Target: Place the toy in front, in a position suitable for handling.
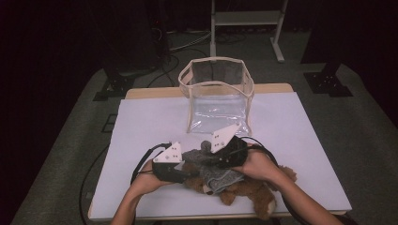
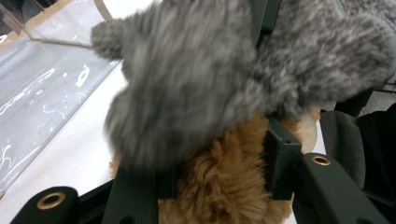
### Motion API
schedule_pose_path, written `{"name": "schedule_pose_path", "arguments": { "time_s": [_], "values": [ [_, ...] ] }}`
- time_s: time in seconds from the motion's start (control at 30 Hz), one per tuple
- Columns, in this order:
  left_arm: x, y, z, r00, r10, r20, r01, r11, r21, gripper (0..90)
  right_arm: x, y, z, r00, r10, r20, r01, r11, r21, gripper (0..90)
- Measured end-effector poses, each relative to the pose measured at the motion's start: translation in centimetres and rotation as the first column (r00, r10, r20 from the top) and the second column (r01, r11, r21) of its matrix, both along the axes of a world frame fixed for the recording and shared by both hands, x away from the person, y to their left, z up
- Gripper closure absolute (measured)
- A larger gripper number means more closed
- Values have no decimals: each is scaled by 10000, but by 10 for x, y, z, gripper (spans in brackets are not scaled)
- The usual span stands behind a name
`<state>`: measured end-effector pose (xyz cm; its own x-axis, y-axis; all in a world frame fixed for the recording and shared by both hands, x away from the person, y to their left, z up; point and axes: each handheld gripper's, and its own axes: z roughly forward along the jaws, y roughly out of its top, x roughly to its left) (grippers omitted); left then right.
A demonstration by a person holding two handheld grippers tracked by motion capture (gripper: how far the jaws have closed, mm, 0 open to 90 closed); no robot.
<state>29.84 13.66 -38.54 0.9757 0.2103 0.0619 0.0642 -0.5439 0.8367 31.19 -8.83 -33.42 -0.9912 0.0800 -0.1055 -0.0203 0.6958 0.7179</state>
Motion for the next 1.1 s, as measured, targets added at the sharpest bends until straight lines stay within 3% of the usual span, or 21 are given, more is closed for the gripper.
{"name": "schedule_pose_path", "arguments": {
  "time_s": [0.1, 0.27, 0.47, 0.63, 0.73, 0.8, 0.97, 1.1],
  "values": [
    [-1, 1, -1, 10000, -2, -53, 1, 9999, -108, 551, 1, -2, -2, 10000, -1, -84, 1, 10000, -15, 806],
    [-1, 1, 0, 10000, -43, -66, 42, 9999, -104, 551, 1, -42, -4, 9971, -766, -15, 765, 9964, -353, 805],
    [0, 2, -2, 9997, -108, -208, 102, 9995, -296, 545, -2, -94, -8, 9850, -1604, -631, 1652, 9830, 796, 804],
    [0, 4, -2, 9996, -145, -247, 137, 9994, -316, 537, -4, -124, -19, 9698, -2252, -937, 2348, 9659, 1090, 804],
    [1, 4, 2, 9993, -202, -301, 195, 9995, -261, 509, -7, -130, -27, 9641, -2365, -1208, 2519, 9585, 1336, 803],
    [2, 4, 7, 9995, -141, -278, 139, 9998, -107, 466, -11, -127, -30, 9665, -2307, -1126, 2454, 9589, 1424, 804],
    [5, -2, 16, 9992, -305, -261, 297, 9990, -332, 414, -17, -113, -33, 9756, -2033, -835, 2128, 9686, 1285, 805],
    [8, -23, 14, 9979, -567, -303, 576, 9979, 283, 398, -25, -100, -31, 9840, -1747, -357, 1774, 9790, 1006, 804]
  ]
}}
